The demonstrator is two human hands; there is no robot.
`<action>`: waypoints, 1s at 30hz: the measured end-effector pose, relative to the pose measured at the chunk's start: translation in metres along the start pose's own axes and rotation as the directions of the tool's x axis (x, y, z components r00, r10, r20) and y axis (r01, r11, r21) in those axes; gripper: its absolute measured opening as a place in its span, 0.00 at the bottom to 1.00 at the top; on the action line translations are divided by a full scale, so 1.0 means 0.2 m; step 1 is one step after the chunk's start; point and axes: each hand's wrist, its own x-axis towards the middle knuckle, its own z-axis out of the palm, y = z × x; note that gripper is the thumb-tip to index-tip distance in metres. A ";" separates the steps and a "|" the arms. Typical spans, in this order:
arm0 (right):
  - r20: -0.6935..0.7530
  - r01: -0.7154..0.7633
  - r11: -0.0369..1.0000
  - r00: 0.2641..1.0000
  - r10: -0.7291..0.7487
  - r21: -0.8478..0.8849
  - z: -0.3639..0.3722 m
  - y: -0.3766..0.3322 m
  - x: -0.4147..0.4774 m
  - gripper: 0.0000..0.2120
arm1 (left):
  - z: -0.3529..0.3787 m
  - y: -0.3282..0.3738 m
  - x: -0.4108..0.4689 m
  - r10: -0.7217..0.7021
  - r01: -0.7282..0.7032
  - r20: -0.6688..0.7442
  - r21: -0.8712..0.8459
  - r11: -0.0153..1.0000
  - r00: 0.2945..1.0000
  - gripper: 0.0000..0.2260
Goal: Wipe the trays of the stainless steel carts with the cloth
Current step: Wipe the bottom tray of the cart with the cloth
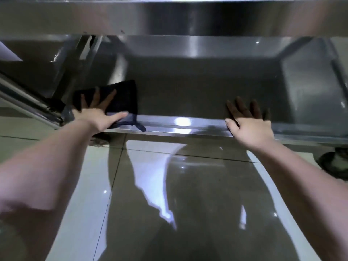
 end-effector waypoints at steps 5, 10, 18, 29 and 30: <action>-0.045 -0.001 1.000 0.999 0.000 -0.016 0.04 -0.03 0.04 0.27 | 0.04 0.18 -0.03 -0.027 0.027 -0.025 0.008 1.000 0.999 0.48; -0.173 -0.028 0.892 0.978 0.118 0.451 0.00 -0.04 0.03 0.24 | 0.14 0.99 -0.23 0.295 -0.295 -0.049 0.017 0.955 0.954 0.43; -0.296 -0.102 0.718 0.864 0.407 0.689 -0.24 0.04 0.03 0.17 | 0.15 1.49 -0.45 0.351 -0.407 -0.226 -0.291 0.866 0.909 0.27; -0.011 -0.040 0.998 0.999 0.041 0.048 -0.05 0.11 0.14 0.30 | 0.21 0.98 -0.12 0.436 -0.438 -0.176 0.024 0.898 0.883 0.34; -0.003 -0.123 0.992 0.992 0.123 0.037 -0.07 0.25 0.16 0.30 | 0.21 0.98 -0.12 0.436 -0.439 -0.181 0.024 0.898 0.882 0.35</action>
